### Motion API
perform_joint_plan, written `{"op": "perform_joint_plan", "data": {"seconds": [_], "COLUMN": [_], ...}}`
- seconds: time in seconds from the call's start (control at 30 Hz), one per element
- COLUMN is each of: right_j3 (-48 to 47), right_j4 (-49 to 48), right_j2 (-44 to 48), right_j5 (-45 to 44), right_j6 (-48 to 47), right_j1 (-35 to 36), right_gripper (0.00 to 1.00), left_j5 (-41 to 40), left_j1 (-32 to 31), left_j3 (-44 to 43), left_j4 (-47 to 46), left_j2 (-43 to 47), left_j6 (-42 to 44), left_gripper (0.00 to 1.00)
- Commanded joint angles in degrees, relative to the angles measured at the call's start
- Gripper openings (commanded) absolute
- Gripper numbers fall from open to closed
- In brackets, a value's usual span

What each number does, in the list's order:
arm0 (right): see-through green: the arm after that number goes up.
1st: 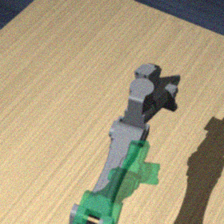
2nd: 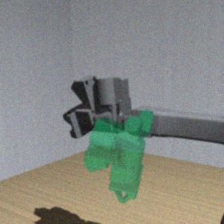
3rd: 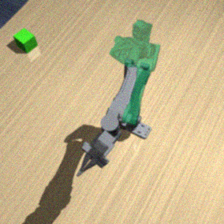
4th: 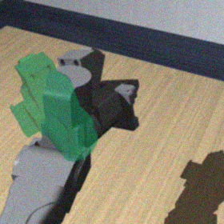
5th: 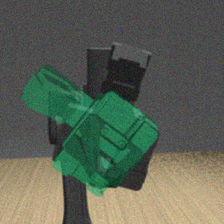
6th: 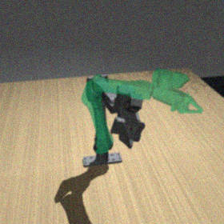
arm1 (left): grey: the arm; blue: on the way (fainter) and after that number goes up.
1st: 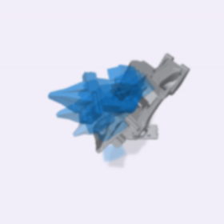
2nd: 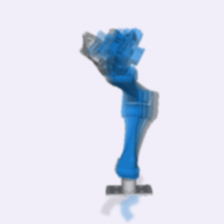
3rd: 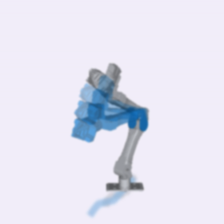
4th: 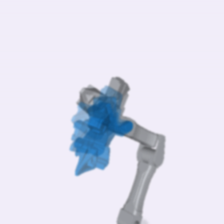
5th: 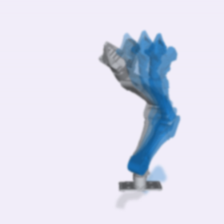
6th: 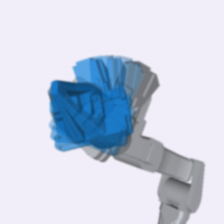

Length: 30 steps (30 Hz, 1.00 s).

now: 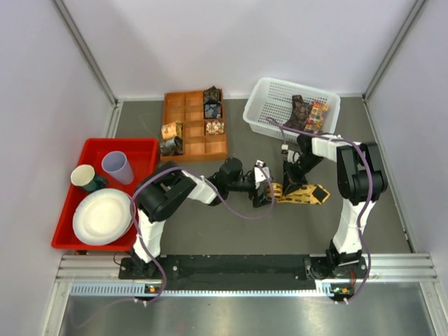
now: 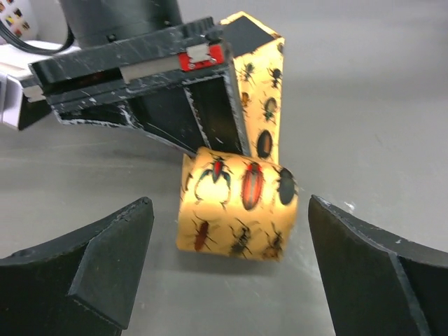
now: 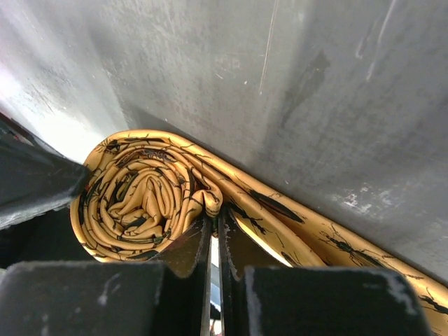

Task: Roll the ties
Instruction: Roll the tie at the center of the board.

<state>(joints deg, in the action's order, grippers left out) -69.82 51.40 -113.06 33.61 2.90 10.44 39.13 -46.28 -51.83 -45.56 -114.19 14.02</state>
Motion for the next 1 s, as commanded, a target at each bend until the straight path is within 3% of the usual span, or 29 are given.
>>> {"op": "perform_joint_plan", "data": {"seconds": [0.0,0.1,0.17,0.3,0.53,0.87,0.97], "right_j3": [-1.5,-1.8,-2.1,-2.0,0.1,-0.1,-0.5], "right_j4": [-4.0,-3.8,-3.6,-3.4,-3.9,-6.0,-6.0], "right_j2": [-3.1,-3.5,-3.6,-3.6,-3.3,-4.8,-4.9], "right_j5": [-6.1,-6.0,-6.3,-6.3,-3.6,-1.3,-1.4], "right_j6": [-1.5,-1.7,-1.9,-2.6,-2.6,-1.6,-1.8], "right_j1": [0.2,0.3,0.3,0.7,3.2,6.4,6.4], "right_gripper": [0.00,0.00,0.00,0.00,0.00,0.00,0.00], "left_j5": [1.8,3.0,2.0,2.0,1.6,-1.3,-1.9], "left_j1": [-0.2,-1.5,-2.2,-2.2,-2.3,-3.6,-3.6], "left_j3": [-2.2,-4.5,-5.0,-3.5,-3.5,-1.8,-1.7], "left_j4": [-11.1,-6.2,-2.2,-2.2,-2.1,1.1,1.3], "left_j2": [-3.1,-4.5,-4.6,-5.0,-5.4,-5.9,-6.6], "left_j6": [-3.4,-1.6,1.6,3.7,3.0,5.8,6.3], "left_gripper": [0.98,0.96,0.88,0.74,0.59,0.67,0.62]}}
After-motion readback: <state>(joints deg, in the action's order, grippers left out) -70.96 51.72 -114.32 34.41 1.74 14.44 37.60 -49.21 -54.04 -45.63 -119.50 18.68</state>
